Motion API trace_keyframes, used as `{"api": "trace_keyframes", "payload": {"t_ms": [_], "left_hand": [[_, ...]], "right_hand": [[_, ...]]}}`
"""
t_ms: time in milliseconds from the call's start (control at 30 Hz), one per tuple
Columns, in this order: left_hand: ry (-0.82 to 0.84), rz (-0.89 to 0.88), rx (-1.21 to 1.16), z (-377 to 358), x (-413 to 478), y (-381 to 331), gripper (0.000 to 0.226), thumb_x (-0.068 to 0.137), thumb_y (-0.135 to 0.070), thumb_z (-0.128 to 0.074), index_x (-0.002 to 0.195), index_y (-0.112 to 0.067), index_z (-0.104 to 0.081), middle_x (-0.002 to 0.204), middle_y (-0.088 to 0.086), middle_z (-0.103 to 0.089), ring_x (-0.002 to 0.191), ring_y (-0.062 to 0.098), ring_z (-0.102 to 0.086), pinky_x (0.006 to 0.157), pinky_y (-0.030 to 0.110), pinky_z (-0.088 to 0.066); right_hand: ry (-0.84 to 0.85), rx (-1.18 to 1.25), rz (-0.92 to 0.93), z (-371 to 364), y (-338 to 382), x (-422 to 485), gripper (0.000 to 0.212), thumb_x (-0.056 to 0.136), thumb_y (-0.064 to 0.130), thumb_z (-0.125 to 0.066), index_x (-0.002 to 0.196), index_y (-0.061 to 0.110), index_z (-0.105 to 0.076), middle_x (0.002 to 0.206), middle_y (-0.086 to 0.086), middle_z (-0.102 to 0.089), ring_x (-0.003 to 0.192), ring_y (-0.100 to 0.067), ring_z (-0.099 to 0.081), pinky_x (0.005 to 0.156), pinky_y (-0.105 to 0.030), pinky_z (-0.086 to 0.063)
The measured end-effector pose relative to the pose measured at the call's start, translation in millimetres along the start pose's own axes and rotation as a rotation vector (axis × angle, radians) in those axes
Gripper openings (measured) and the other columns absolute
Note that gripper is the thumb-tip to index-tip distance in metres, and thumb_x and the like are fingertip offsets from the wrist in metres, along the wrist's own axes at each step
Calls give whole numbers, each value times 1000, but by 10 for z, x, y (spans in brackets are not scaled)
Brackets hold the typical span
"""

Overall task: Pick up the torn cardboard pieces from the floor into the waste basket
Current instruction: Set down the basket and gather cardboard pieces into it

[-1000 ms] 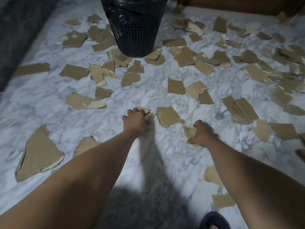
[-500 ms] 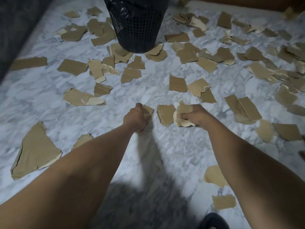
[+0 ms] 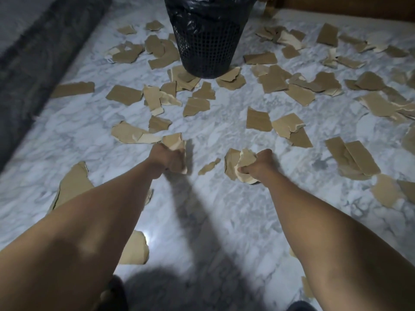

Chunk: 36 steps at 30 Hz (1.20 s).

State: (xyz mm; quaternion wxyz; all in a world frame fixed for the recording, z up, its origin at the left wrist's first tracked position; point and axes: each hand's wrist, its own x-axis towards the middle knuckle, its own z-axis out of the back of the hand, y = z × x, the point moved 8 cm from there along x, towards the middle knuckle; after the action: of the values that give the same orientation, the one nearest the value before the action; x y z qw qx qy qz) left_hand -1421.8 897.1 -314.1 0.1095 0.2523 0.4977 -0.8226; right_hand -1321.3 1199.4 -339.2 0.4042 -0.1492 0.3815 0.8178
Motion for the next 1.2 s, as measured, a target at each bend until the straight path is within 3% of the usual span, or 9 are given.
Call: {"api": "trace_keyframes", "payload": {"t_ms": [100,200,300,467,600,733,933,1100,1200], "left_hand": [[-31,57,136,89,-36,56,29,84,-30,-74,97,-8,-62,82,4,-60,69,16,-57,60,22,-46],[158,36,241,-72,-125,8,30,87,-28,-72,71,-10,-56,58,-1,-55,50,11,-53,42,17,-41],[263,-3,453,-89,-181,9,31,85,-30,-74,72,-5,-62,60,2,-53,54,18,-53,47,22,-39],[153,15,732,419,-235,211,37,85,-39,-71,111,-12,-71,115,10,-64,111,30,-58,89,35,-45],[96,291,959,853,-409,767,92,53,-85,-49,125,-29,-59,116,8,-44,114,34,-47,98,42,-44],[-28,203,1008,871,-433,1000,34,84,-33,-60,112,-14,-61,110,8,-47,104,30,-40,89,40,-42],[-171,8,528,751,-261,610,13,82,-20,-65,87,-8,-61,84,5,-59,82,27,-59,65,28,-47],[-95,117,-54,570,-263,571,19,76,-12,-75,93,-6,-68,84,11,-70,71,27,-68,58,29,-54],[-87,87,-313,553,-338,515,18,80,-1,-73,96,0,-67,80,13,-70,58,24,-68,49,31,-54]], "right_hand": [[122,75,41,-12,141,-86,65,75,24,-85,132,7,-59,118,-12,-65,103,-31,-64,65,-34,-57],[202,133,104,-4,316,-237,45,78,25,-84,115,8,-67,102,-11,-70,80,-27,-68,44,-27,-52],[254,105,168,-176,496,-305,44,72,25,-88,109,7,-71,102,-10,-73,87,-26,-72,74,-42,-62],[117,-225,121,-493,654,-298,68,71,57,-78,124,18,-61,128,-8,-56,115,-28,-56,91,-38,-53],[-29,-292,-93,-493,551,-310,82,70,59,-77,133,14,-49,142,-10,-32,132,-34,-34,106,-46,-38],[-21,-316,-53,-510,635,-241,82,79,62,-67,137,7,-45,139,-14,-45,131,-35,-40,109,-42,-36],[68,0,-95,-456,520,-193,67,75,27,-84,130,3,-54,122,-13,-65,107,-29,-64,81,-38,-58],[200,311,-180,-307,474,-302,43,77,17,-84,110,-1,-64,95,-16,-69,78,-30,-70,42,-27,-54],[292,361,-169,-338,659,-411,35,83,21,-79,108,0,-65,96,-16,-71,55,-22,-72,35,-23,-48]]}}
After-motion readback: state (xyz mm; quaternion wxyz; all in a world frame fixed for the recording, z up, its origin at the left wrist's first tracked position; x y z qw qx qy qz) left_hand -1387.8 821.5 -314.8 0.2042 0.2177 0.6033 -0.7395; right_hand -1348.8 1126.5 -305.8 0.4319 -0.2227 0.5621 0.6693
